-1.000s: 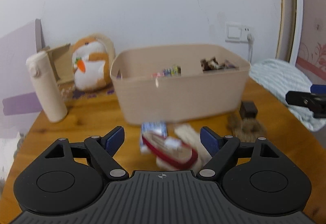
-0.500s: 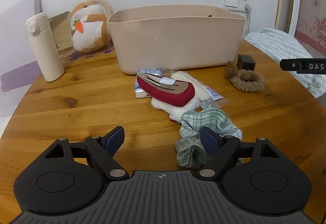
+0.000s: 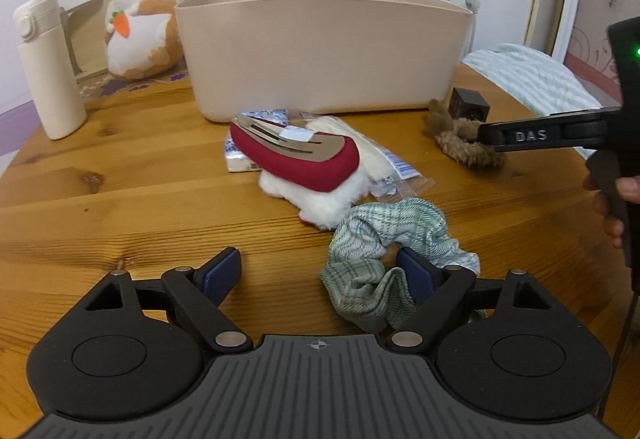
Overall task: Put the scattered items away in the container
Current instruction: 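Move both grippers back toward the remaining items on the table, then grasp the green plaid scrunchie with left gripper while right gripper grasps the fuzzy brown ring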
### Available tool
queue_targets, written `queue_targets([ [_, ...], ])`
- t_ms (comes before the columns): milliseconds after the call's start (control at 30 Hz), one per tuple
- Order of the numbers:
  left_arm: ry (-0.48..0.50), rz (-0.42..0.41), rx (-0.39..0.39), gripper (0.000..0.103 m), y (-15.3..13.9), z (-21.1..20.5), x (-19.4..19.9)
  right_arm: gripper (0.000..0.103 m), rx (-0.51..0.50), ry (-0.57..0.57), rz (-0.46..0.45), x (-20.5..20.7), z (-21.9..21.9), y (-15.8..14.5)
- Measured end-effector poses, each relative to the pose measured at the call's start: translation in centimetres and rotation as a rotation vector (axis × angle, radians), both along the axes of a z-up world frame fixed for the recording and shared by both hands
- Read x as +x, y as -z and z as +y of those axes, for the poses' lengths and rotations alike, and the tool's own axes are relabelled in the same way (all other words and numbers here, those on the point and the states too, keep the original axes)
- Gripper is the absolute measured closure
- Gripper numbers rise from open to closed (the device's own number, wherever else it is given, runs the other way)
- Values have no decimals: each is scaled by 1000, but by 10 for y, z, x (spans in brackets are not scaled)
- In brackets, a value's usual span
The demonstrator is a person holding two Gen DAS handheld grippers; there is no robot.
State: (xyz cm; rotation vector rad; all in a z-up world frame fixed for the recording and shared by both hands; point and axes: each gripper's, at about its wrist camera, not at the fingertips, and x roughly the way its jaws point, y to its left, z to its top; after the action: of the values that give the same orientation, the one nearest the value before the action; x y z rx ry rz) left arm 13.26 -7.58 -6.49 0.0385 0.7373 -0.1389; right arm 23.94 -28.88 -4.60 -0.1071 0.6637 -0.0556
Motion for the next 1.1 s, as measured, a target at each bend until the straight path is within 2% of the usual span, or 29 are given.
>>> queue_targets([
  [100,9,-20,25,14,3,-5,0,0,11,-1,12,8,0,5],
  [200,13,-22,18,14,4,-5,0,0,7,-12,17,12,3,9],
  [300,14,-26,19,14,4,-5,1,5,2,-28,19,13,7,12],
  [367,16,-29,18,17,4,-6,1,12,28,-41,18,12,7,11],
  [433,24,-36,16,25,3,-6,0,25,72,-54,25,12,4,11],
  [467,27,-37,15,30,2,-7,-1,28,99,-59,28,12,2,10],
  [500,31,-38,14,34,2,-8,-1,37,114,-60,27,11,1,10],
  [567,34,-40,12,41,1,-9,-3,46,117,-68,23,10,3,9],
  [633,32,-41,10,51,0,-7,-5,63,114,-78,18,9,6,9],
  [667,31,-42,9,59,0,-6,-6,68,114,-83,16,8,8,8],
  [700,29,-41,7,67,-1,-5,-7,79,114,-86,14,7,9,8],
  [733,26,-40,5,69,-1,-3,-8,87,110,-84,11,6,11,8],
  [800,25,-39,3,77,-2,-1,-10,91,100,-83,9,5,12,9],
  [900,19,-35,-2,82,-2,2,-14,93,102,-78,11,2,12,8],
  [1100,-9,-25,-20,88,-5,6,-22,95,126,-59,12,-10,6,7],
])
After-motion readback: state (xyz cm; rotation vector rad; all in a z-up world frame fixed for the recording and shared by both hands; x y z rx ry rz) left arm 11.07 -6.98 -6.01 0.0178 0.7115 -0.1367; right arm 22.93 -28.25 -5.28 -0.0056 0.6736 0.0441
